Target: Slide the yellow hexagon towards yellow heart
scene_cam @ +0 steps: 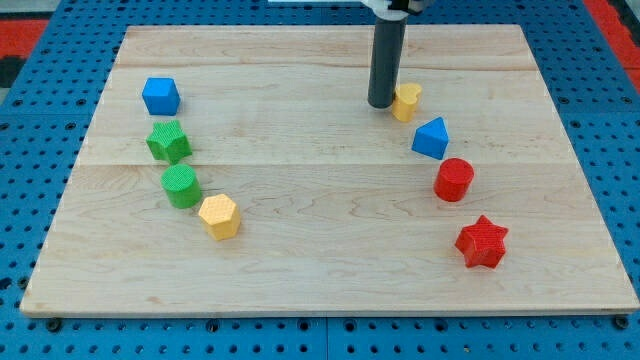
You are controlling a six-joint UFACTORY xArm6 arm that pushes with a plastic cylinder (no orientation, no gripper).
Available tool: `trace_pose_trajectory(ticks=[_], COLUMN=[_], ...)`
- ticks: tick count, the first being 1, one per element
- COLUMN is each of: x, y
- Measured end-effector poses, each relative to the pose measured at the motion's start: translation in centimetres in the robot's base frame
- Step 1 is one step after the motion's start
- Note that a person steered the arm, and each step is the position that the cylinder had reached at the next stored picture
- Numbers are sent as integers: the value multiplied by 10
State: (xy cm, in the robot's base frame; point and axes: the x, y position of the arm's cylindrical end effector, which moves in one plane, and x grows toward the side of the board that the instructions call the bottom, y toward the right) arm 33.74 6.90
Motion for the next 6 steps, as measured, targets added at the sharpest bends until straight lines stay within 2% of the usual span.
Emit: trace_pose_trajectory(ticks=[1,2,3,4,5,6], x=[-10,-10,39,129,191,216], y=[-26,-28,-64,-87,-107,-174])
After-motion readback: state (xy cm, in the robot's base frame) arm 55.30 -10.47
